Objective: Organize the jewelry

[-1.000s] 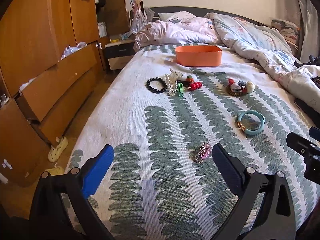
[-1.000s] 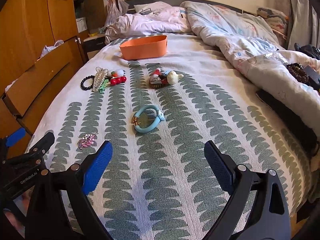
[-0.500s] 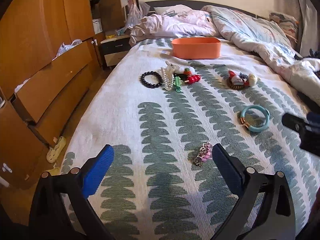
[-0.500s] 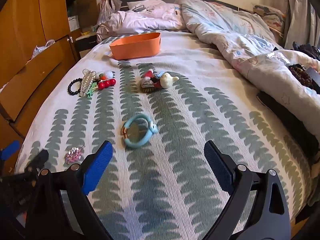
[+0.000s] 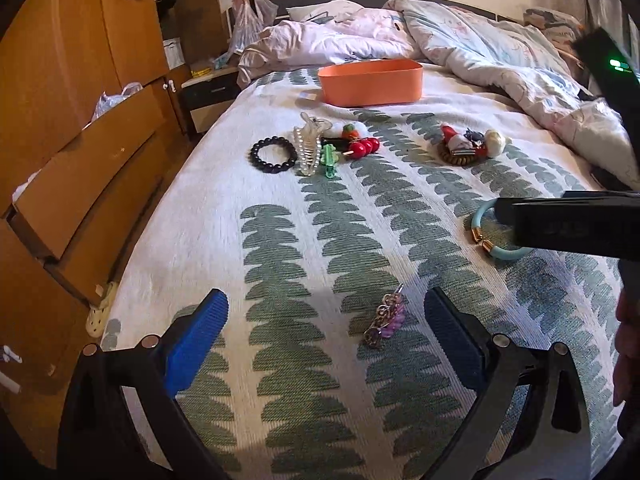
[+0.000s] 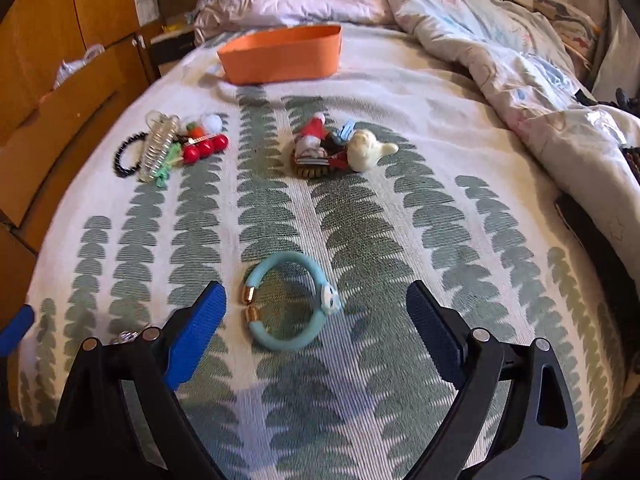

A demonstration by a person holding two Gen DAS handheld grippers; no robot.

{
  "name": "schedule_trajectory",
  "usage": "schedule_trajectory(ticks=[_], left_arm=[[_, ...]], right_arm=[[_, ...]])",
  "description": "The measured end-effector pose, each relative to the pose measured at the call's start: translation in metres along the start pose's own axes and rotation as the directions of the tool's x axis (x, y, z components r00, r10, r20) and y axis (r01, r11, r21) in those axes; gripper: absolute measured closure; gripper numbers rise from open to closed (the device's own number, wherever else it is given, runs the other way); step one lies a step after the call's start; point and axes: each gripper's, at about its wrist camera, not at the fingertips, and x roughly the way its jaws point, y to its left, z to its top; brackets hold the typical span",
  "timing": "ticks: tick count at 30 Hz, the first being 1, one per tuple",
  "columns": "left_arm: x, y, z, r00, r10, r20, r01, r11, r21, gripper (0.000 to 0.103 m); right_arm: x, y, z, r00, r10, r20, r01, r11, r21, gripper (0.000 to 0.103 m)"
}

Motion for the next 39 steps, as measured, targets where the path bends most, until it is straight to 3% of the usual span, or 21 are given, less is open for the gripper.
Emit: schedule_trajectory(ticks=[5,14,17,19,26,35,39], left_arm=[[0.011,-0.008,0.0,0.999,0.017,-0.035,-0.016,0.999,0.029,0.006],[0.025,-0.01,-0.004,0.995,0.029,-0.098,-0.025,0.999,0.045,0.007],[0.028,-0.013,-0.005,0.993,0.037,-0.112,-0.031,0.998,0.058,0.011],[0.032,-0.015,-0.007,0.991,0.042,-0.129,-0.034,0.997,0.069,0.02],[0.039,-0.015,-0.006,0.986,0.033,-0.16,-0.022,0.997,0.069,0.024],[0.037,-0.008,-0.006,0.988,0.002,-0.157,0.001,1.0,0.021,0.044],[0.035,-0.009,-0.006,0.989,-0.004,-0.148,0.007,1.0,0.023,0.059]], right_arm=[[0.016,0.0,-0.003,0.997,-0.056,-0.044,0.056,0.998,-0.011,0.024],[0.022,0.001,-0.005,0.991,-0.127,-0.039,0.125,0.991,-0.039,0.037],[0.021,0.001,-0.005,0.99,-0.138,-0.036,0.136,0.99,-0.043,0.042],[0.021,0.001,-0.006,0.989,-0.146,-0.031,0.145,0.989,-0.044,0.046],[0.021,0.004,-0.008,0.984,-0.179,-0.02,0.177,0.982,-0.062,0.058],[0.017,-0.003,-0.007,0.987,-0.16,-0.012,0.159,0.987,-0.026,0.079],[0.016,-0.006,-0.007,0.989,-0.146,-0.014,0.146,0.989,-0.013,0.082]])
